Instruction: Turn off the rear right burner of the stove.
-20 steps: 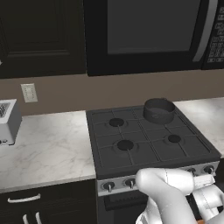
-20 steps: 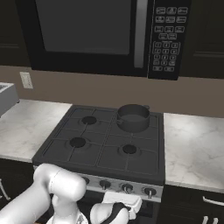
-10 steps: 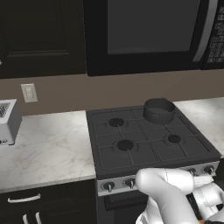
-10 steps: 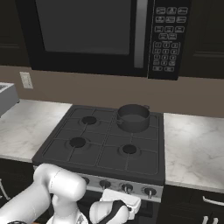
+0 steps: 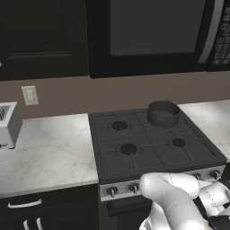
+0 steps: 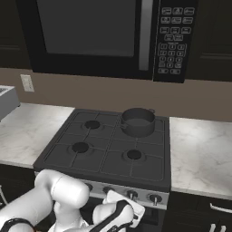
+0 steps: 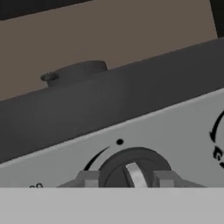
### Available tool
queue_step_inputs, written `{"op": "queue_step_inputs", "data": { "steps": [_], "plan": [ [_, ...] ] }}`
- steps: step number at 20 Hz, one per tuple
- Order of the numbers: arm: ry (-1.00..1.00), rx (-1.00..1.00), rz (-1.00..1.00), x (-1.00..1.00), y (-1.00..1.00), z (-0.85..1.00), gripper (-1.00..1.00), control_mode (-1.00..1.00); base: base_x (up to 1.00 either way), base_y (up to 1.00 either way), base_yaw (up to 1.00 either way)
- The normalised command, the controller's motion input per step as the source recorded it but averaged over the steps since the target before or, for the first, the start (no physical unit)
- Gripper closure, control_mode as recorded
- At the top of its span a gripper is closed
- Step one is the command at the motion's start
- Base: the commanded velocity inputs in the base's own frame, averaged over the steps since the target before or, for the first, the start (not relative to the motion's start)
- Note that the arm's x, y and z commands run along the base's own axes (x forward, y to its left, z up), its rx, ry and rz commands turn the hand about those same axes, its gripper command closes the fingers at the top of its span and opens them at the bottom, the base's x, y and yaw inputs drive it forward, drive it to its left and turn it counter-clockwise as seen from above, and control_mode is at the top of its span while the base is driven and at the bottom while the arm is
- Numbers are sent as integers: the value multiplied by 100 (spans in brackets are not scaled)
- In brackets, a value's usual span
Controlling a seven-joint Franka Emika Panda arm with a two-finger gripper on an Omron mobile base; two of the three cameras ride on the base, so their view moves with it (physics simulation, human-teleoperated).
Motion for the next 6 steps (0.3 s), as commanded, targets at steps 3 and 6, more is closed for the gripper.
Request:
{"op": "queue_step_inputs", "data": {
  "steps": [3,6],
  "plan": [
    [5,48,0,0,2,8,100,-100,0,0,0],
    [5,48,0,0,1,6,100,-100,0,0,0]
  ]
}}
